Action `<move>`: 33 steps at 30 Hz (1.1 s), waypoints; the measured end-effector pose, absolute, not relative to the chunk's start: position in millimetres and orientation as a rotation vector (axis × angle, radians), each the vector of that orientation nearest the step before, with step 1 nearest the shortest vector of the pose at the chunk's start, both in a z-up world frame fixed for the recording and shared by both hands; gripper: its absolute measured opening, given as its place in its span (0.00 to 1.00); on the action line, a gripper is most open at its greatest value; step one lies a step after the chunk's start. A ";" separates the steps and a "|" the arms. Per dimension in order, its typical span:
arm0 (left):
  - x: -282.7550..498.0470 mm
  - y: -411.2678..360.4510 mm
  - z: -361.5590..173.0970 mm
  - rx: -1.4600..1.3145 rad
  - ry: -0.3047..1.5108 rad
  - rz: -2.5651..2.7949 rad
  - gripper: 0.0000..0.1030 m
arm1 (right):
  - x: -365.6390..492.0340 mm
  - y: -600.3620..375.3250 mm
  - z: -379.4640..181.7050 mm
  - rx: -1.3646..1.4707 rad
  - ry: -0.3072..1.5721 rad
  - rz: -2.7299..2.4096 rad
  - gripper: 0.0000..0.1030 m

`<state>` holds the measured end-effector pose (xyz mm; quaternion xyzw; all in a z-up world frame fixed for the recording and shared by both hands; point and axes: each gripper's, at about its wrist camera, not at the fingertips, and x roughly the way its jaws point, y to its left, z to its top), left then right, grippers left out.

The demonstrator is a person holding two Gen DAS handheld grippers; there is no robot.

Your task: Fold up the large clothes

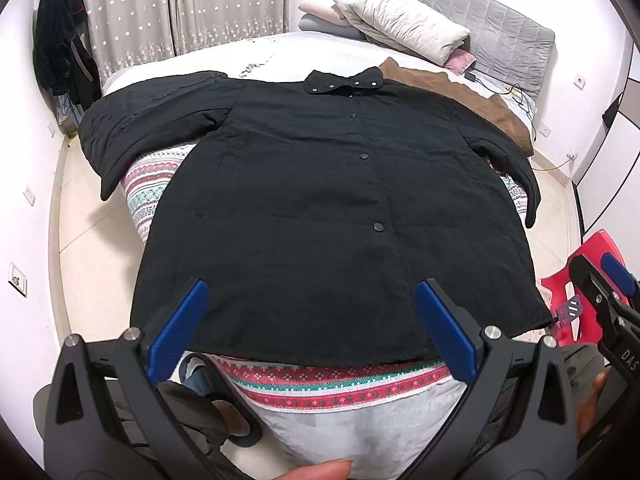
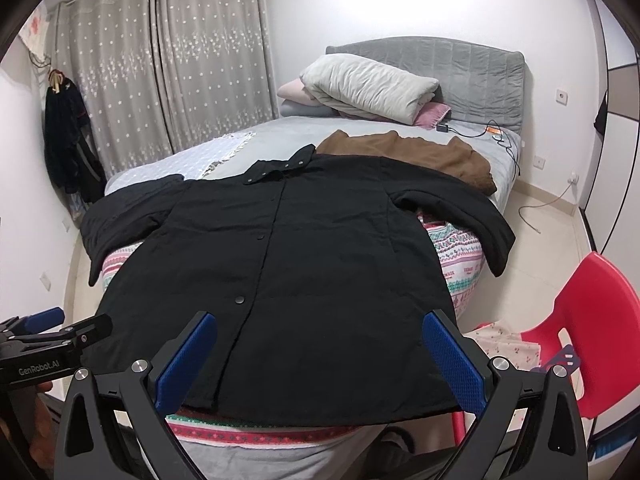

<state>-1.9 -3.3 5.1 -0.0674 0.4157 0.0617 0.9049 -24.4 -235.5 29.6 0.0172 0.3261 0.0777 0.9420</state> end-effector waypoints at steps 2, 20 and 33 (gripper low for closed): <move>-1.5 -1.4 6.3 -0.131 0.878 0.134 1.00 | -25.9 -235.3 29.4 0.012 0.663 0.147 1.00; -2.3 27.1 1.0 -0.212 0.883 0.113 1.00 | -41.4 -248.2 37.5 0.052 0.580 0.169 1.00; -9.0 179.1 -101.6 -0.627 1.059 0.229 0.99 | 22.2 -360.4 -66.1 0.377 0.811 0.060 1.00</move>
